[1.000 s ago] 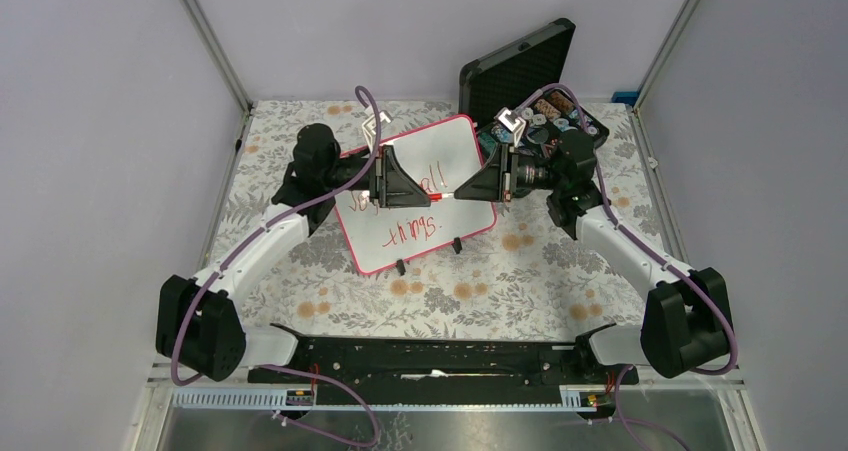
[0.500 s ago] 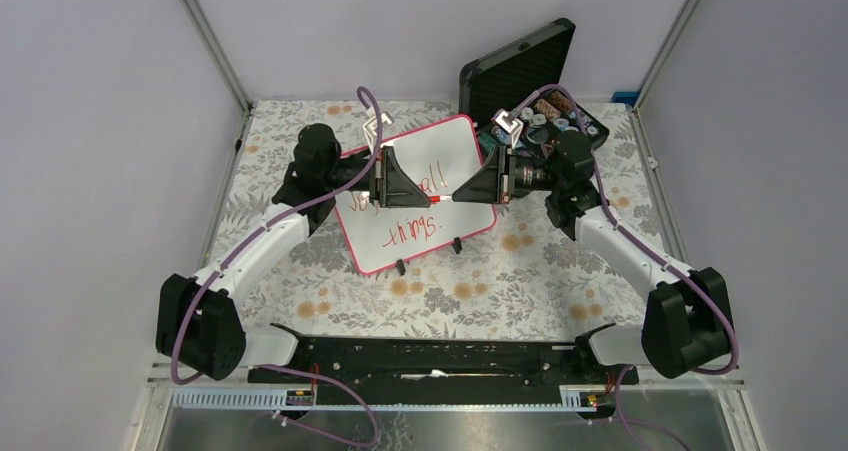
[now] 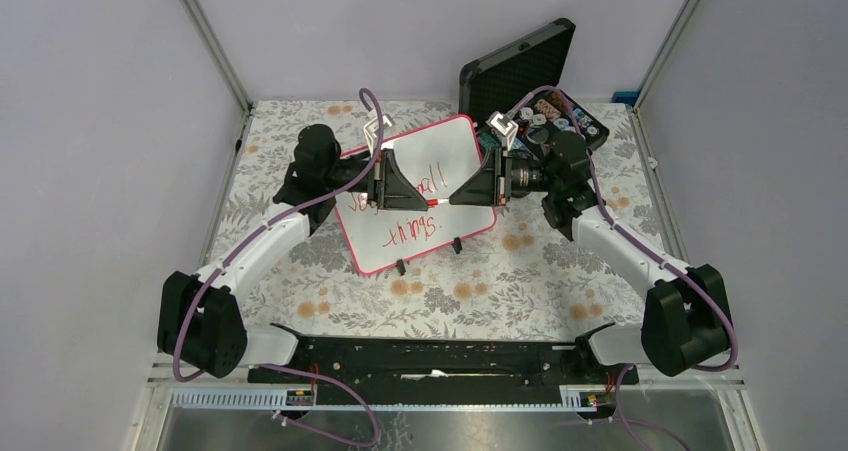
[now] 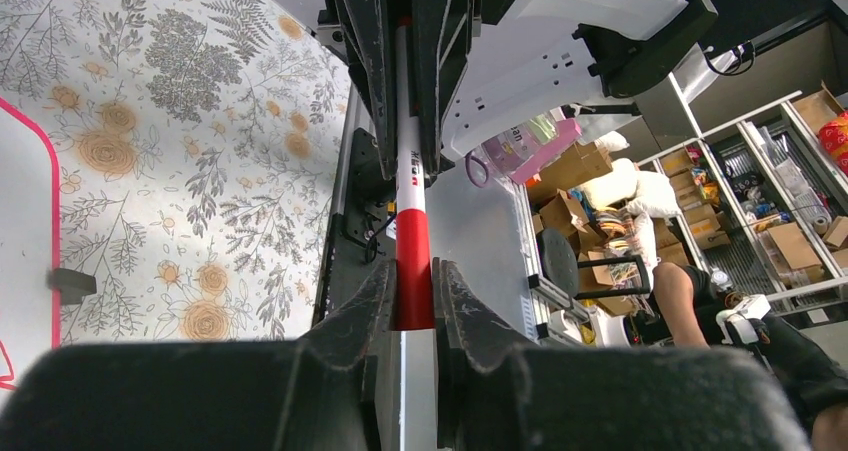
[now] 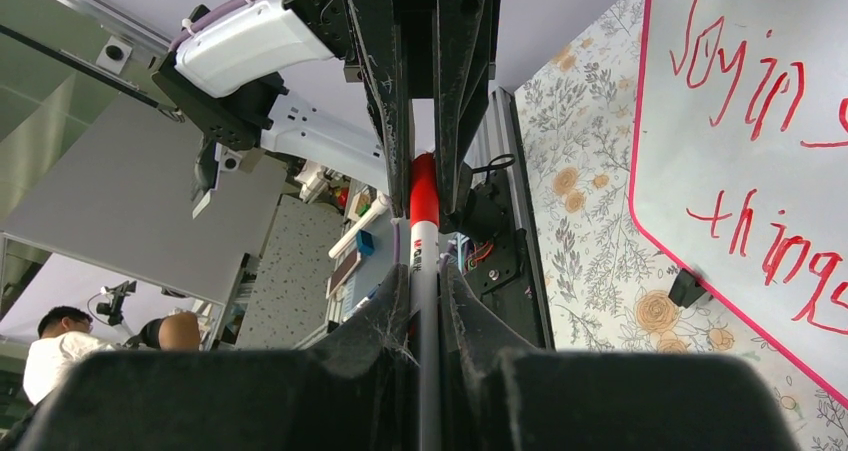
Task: Write a sentence on the whiteboard
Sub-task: Pass from the right arm to the left, then pass from the left arm to the right
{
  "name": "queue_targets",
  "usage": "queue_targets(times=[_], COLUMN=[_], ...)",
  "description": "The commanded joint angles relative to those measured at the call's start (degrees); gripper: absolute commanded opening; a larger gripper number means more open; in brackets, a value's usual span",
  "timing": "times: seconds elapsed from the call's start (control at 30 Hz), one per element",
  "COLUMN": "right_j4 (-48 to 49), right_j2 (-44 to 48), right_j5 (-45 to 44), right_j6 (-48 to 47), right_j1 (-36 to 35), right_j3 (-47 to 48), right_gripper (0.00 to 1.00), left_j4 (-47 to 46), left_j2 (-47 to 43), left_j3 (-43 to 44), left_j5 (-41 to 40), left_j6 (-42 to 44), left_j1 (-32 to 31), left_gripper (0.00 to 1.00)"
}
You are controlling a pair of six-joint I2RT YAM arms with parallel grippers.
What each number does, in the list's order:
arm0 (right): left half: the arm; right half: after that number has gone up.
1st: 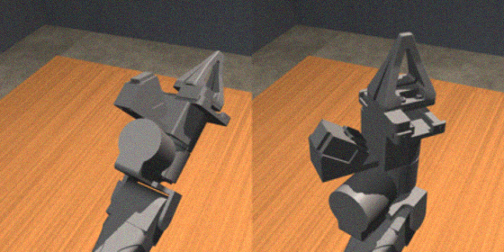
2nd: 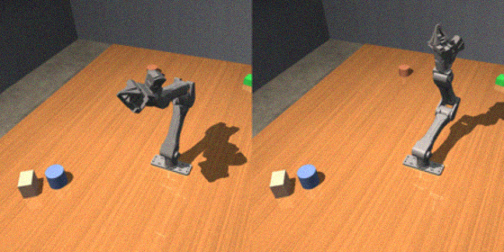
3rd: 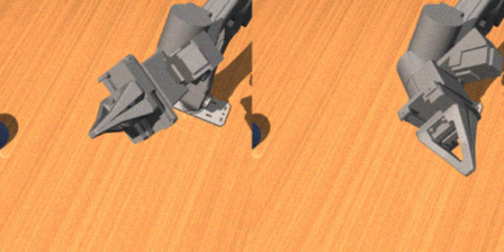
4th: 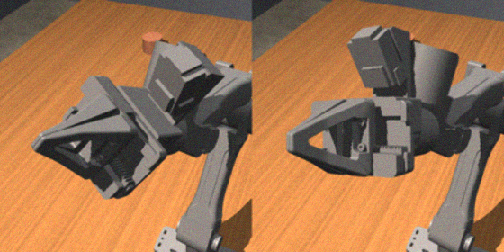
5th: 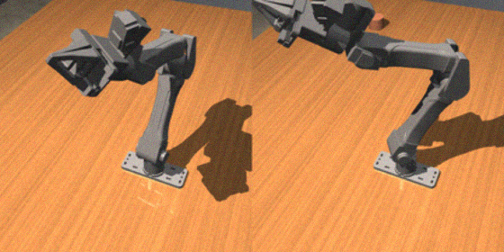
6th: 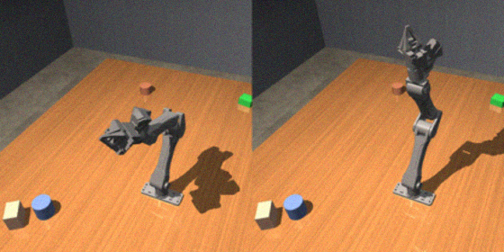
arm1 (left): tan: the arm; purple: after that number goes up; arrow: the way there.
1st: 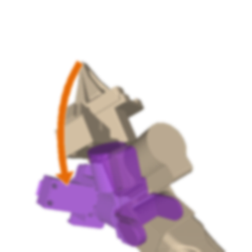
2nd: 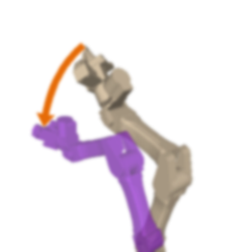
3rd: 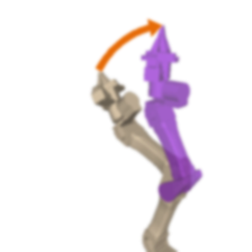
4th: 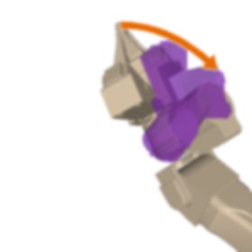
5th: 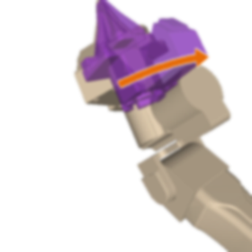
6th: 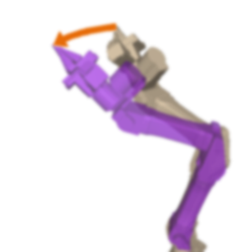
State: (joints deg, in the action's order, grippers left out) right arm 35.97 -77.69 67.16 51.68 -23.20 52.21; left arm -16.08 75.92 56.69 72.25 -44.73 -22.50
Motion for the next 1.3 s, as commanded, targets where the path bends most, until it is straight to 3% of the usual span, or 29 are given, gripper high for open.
queue_targets(times=[0.0, 0.13, 0.27, 0.4, 0.47, 0.67, 0.8, 1.27], right_j4=[0.4, -6.5, -18.6, -38.3, -52.6, -68.4, -76.4, -82.2], right_j2=[-1.5, -1.1, 0.8, 1.8, 2.2, 5.3, 7.2, 2.9], right_j5=[0.9, 1.7, 2.2, 2.3, -1.1, -10.6, -24.7, -46.4], right_j6=[-1.7, -6.6, -16.1, -32.1, -44.7, -63.4, -74.0, -82.9], right_j1=[-6.3, -3.9, 0.6, 5.0, 5.2, 3.7, -4.5, -21.0], right_j3=[1.5, 3.6, 6.7, 12.0, 16.3, 20.0, 22.3, 28.7], right_gripper=[0.0, 0.1, 0.34, 0.66, 0.71, 0.71, 0.68, 0.57], left_j4=[-8.0, 0.7, 23.6, 36.7, 38.6, 39.3, 39.3, 38.0], left_j2=[0.7, -0.8, -2.1, -2.2, -2.2, 0.3, 2.3, 3.6], left_j3=[1.0, 0.6, 4.7, 7.3, 7.3, 7.6, 8.3, 6.7], left_j5=[-3.7, -4.2, -7.1, -9.0, -9.0, -6.7, -4.6, -2.8], left_j6=[-0.2, 7.1, 27.1, 38.1, 39.2, 36.3, 34.5, 28.9], left_j1=[-2.8, -2.6, -2.4, -2.4, -2.4, -2.4, -2.4, -3.7], left_gripper=[0.0, 0.0, 0.0, 0.0, 0.0, 0.0, 0.0, 0.0])
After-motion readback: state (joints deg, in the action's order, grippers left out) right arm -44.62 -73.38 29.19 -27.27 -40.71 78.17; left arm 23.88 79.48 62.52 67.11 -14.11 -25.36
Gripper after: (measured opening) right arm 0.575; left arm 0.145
